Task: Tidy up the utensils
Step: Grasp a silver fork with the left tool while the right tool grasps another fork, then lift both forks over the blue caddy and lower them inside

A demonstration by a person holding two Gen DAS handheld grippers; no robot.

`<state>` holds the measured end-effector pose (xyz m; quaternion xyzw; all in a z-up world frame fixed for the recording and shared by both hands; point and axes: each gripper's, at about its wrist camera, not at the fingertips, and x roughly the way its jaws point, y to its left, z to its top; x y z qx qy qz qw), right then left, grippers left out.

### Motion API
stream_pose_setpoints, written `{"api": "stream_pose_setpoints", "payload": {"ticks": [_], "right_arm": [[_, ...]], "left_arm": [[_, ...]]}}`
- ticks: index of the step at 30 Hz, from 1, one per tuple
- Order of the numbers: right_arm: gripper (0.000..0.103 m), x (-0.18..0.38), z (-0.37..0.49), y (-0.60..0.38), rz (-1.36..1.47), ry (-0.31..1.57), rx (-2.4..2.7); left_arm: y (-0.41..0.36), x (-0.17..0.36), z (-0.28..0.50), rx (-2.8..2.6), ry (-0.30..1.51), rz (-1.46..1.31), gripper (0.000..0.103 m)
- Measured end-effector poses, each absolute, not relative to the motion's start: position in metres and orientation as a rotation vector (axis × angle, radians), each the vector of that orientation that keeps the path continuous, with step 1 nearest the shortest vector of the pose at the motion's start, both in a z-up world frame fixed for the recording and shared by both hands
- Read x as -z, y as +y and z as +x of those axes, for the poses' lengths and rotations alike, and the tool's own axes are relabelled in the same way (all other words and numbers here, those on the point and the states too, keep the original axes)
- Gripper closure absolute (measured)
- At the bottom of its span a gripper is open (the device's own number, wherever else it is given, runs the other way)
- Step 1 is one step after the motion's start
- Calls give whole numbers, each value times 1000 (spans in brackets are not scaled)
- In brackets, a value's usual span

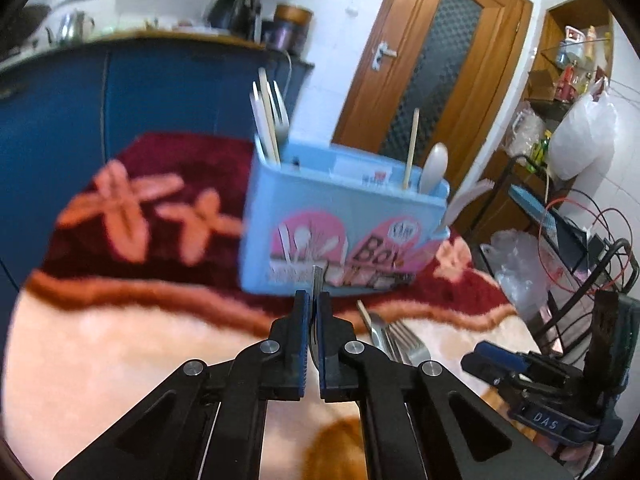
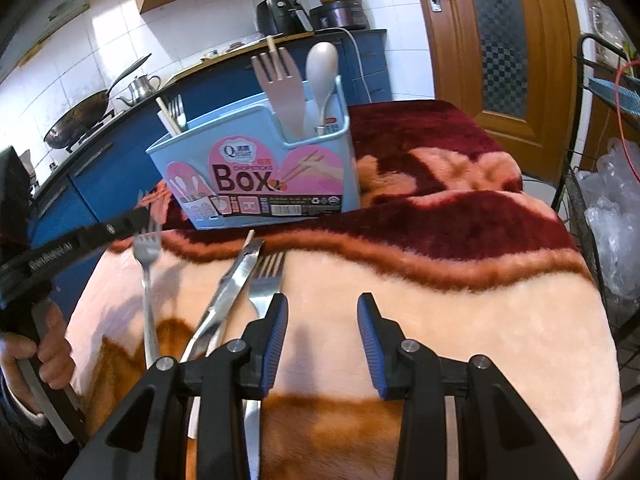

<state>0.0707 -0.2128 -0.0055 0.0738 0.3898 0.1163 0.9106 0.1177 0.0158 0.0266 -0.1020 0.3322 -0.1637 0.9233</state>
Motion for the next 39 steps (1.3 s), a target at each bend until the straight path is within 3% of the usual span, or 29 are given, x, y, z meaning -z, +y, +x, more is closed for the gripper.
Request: {"api": "stream_pose_setpoints", "payload": {"ticks": [16,20,23,24,25,26,39], "right_arm": [[64,16,108,-189,168,948,-398],[76,19,120,-186,197,974,-429],[78,21,126,-188,233,987,-460],[83,21,126,-190,245,987,-469],[95,21,125,-190,254,983,-475],[98,20,124,-192,272,970,-493],[100,-24,80,-223,290,718,-469]], "left_arm": [[47,-87,84,160,447,-63,101],[50,-90,81,150,435,-57,101],[50,-91,79,143,431,-70,101],[50,-91,78,145,428,-81,101],[51,-92,78,145,424,-88,101],[51,-93,77,144,419,-92,101],[43,-130,72,80,294,-74,101]]}}
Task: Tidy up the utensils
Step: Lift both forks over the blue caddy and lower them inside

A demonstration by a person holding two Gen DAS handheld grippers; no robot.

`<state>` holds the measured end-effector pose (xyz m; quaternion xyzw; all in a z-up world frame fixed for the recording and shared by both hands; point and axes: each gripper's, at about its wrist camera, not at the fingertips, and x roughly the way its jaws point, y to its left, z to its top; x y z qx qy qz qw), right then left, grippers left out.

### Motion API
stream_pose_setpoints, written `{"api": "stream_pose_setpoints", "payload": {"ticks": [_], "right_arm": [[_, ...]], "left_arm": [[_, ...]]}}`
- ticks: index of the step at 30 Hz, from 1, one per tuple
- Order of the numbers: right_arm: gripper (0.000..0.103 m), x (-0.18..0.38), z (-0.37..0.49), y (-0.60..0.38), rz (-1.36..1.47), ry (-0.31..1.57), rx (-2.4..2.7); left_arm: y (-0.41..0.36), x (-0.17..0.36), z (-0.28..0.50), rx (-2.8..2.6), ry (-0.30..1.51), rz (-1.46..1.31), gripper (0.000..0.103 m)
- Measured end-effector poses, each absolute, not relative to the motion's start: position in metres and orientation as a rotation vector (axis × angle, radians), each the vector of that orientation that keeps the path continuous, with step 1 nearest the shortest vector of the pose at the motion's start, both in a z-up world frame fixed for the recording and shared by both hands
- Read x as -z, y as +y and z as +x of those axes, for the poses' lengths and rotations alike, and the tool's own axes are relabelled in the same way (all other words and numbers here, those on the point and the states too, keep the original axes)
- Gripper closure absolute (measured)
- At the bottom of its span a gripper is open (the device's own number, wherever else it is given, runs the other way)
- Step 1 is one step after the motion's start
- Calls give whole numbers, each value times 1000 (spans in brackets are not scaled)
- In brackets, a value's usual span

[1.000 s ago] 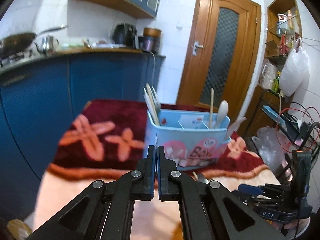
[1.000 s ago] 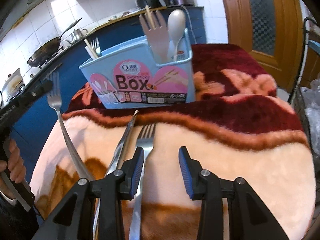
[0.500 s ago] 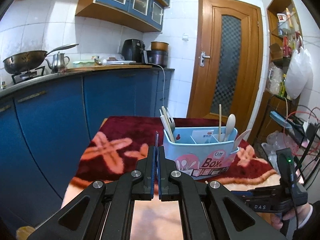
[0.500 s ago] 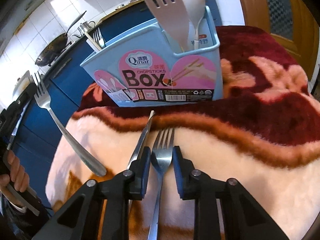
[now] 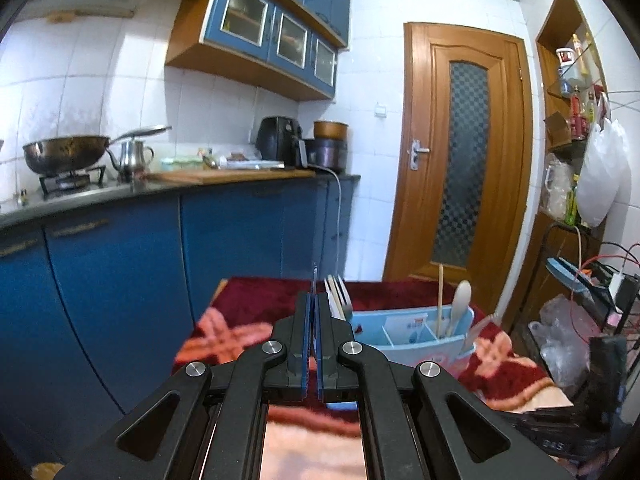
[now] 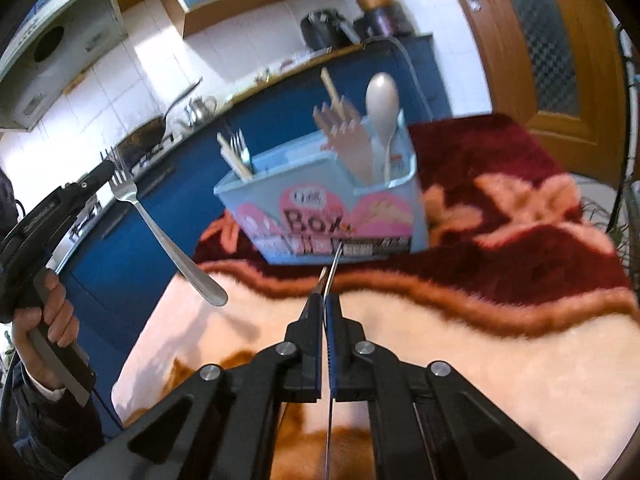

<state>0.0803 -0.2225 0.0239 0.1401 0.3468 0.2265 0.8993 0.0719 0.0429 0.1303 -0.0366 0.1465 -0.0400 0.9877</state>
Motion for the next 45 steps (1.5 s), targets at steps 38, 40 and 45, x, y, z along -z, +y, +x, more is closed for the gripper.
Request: {"api": "stream_pose_setpoints", "payload": {"ticks": [38,40,45], "right_arm": [[100,-131,156,-238,201,155,-248],[100,-128,161,-235,196,156,-250],[100,-112,170,-226,155,199,-263]], "left_arm": [[-8,-134,184,64,298,94,101],[-9,-130,186,72,304,82,101],[-10,-120,190,95,312,57,100]]}}
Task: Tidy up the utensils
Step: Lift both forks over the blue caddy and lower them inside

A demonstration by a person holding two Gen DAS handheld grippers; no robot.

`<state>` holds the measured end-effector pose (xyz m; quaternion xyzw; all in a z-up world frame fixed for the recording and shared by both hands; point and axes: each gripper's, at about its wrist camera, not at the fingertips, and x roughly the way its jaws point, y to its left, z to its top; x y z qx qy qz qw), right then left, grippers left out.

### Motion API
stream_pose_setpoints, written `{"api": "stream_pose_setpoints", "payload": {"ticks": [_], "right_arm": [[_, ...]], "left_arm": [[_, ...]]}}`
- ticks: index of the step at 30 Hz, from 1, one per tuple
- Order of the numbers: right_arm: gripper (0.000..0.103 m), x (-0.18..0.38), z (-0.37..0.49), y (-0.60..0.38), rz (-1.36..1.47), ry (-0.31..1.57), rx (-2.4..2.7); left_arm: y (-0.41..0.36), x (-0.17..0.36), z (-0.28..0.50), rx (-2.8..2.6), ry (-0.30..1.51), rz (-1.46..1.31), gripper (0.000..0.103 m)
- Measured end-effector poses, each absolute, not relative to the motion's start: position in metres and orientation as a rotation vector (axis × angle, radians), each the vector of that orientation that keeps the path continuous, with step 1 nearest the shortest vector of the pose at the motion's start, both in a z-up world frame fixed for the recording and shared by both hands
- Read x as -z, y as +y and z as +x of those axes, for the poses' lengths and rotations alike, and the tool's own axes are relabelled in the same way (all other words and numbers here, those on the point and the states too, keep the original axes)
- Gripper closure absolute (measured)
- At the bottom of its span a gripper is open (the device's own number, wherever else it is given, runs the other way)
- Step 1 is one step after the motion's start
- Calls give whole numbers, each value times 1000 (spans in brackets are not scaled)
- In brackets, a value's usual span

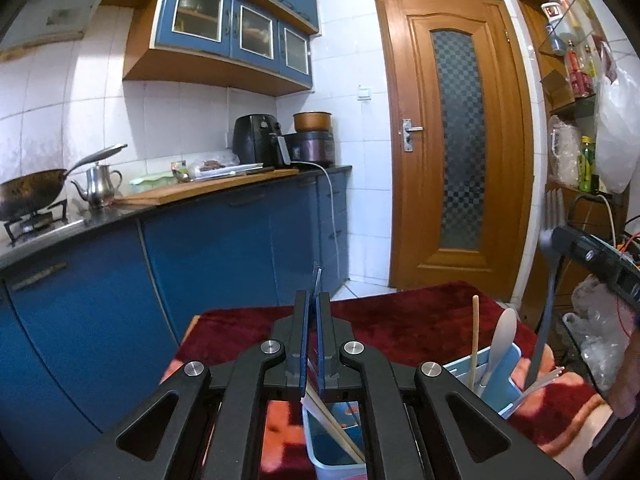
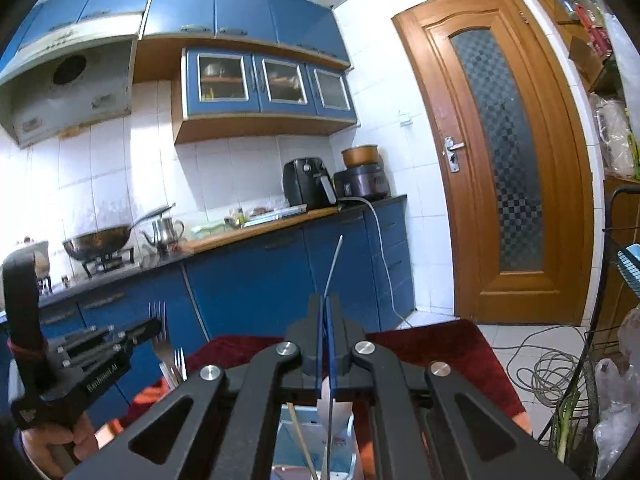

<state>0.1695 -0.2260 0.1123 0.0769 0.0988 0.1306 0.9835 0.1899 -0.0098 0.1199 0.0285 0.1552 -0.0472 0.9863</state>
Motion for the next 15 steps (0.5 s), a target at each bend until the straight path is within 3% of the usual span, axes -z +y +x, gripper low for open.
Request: {"api": "stream_pose_setpoints", "payload": {"ticks": [15], "right_arm": [[99,-113,175,-229,166,197,-270]], "left_arm": [[-8,-105,190,127,335,-6,99]]}}
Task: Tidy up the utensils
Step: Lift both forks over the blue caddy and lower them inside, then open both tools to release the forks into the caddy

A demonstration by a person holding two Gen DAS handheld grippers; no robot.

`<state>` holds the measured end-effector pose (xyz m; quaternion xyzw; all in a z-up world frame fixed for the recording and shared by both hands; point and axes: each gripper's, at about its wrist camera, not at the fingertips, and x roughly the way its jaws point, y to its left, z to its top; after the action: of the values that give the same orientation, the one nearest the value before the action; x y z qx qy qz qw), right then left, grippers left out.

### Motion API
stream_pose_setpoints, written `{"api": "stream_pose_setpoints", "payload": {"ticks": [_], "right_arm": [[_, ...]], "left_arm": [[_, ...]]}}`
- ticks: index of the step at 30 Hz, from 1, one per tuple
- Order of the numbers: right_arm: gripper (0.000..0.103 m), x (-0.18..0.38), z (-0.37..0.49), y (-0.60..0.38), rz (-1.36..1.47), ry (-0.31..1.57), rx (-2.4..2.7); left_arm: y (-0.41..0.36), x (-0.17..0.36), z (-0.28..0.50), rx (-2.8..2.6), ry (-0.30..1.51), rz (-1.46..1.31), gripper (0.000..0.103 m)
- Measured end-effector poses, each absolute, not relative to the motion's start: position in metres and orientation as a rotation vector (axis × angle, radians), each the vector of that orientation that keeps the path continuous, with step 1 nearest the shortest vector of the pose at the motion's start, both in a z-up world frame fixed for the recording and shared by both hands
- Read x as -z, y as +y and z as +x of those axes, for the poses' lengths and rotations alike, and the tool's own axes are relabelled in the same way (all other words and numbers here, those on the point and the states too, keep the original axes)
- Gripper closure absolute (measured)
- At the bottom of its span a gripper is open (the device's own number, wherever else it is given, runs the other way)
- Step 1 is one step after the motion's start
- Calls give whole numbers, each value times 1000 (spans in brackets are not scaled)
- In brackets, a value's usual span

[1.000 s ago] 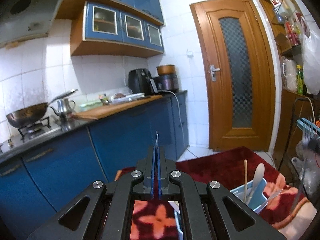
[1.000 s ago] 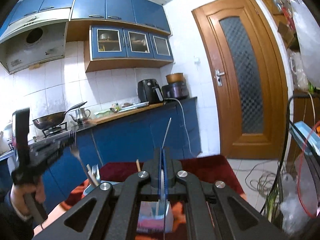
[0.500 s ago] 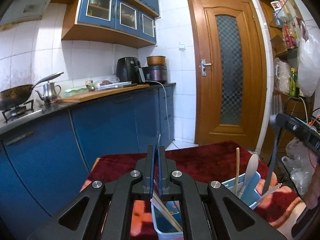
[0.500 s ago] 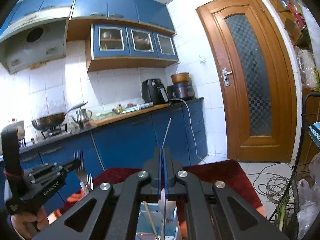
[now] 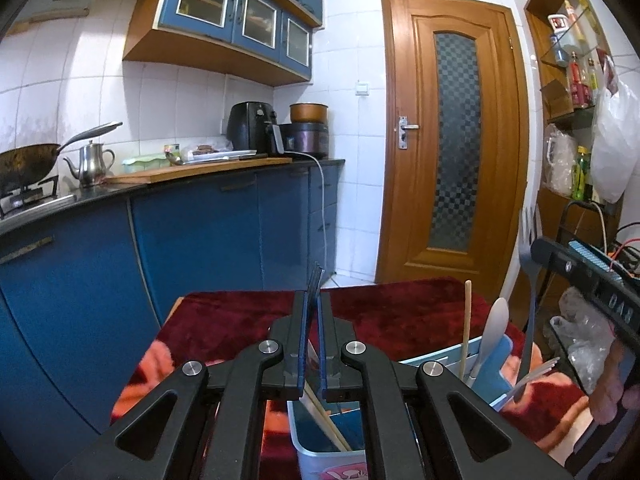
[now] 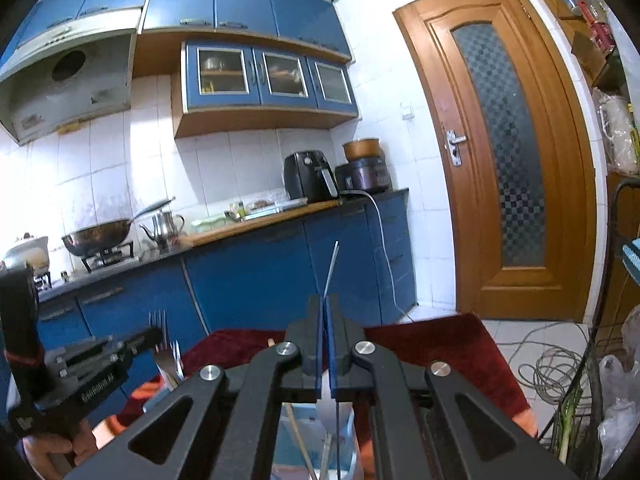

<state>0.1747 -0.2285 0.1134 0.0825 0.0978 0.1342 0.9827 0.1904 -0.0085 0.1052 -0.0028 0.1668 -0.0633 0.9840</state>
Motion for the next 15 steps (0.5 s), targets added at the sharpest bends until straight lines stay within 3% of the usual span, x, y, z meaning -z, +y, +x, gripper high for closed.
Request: {"api": "stream_pose_setpoints", "payload": {"ticks": [15], "right_arm": [[95,-92,185,-213,137,328,-299]], "left_arm": [[-9,-102,186,168,377,-39,95]]}}
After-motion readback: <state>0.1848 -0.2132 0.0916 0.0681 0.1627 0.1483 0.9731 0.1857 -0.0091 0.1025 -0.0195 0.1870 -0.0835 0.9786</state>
